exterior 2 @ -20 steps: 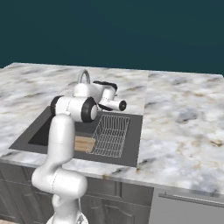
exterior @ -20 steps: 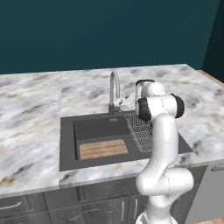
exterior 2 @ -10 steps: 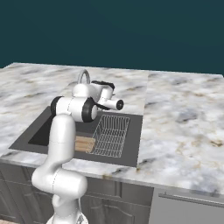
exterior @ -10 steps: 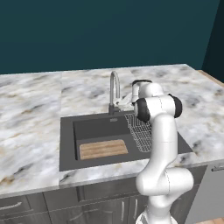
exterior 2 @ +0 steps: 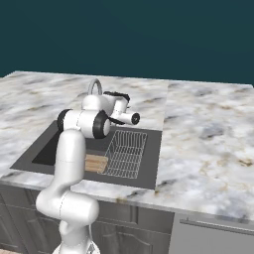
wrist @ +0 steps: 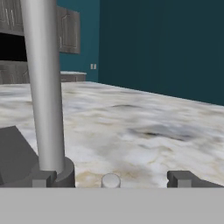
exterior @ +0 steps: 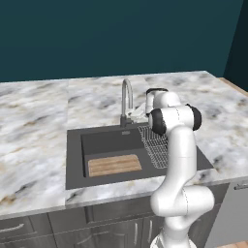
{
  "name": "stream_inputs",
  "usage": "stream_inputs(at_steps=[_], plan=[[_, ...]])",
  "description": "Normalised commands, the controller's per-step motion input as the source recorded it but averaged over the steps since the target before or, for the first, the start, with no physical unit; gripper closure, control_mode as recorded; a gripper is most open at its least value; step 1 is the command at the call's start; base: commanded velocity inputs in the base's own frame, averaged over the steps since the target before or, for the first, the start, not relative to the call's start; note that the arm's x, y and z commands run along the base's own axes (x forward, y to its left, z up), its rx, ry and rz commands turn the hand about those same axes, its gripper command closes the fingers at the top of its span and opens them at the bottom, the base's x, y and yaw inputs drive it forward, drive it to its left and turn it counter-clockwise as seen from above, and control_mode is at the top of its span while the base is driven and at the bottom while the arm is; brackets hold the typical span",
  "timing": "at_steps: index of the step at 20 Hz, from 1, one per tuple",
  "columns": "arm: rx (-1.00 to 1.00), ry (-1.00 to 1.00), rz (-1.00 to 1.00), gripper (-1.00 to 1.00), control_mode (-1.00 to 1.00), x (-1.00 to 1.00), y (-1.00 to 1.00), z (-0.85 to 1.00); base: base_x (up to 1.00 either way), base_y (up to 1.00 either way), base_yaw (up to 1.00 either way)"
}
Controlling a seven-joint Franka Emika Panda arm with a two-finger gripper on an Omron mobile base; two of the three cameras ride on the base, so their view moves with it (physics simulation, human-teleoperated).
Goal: Turn on the sink faucet with hot water and rinse the cutting board for ten seconds, then turn off the faucet. Push the cutting board to reach the water if necessary.
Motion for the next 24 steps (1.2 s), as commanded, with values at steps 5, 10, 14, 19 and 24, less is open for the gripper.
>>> stream_inputs(at_steps=[5, 10, 14, 19, 24], plan=[[0.0, 0.0, 0.0, -1.0, -1.0, 0.0, 0.0, 0.0, 0.0, 0.0, 0.0], [0.0, 0.0, 0.0, 1.0, -1.0, 0.0, -0.01, 0.0, 0.0, 0.0, 0.0], [0.0, 0.0, 0.0, 1.0, -1.0, 0.0, 0.0, 0.0, 0.0, 0.0, 0.0], [0.0, 0.0, 0.0, 1.0, -1.0, 0.0, 0.0, 0.0, 0.0, 0.0, 0.0], [0.0, 0.0, 0.0, 1.0, -1.0, 0.0, 0.0, 0.0, 0.0, 0.0, 0.0]])
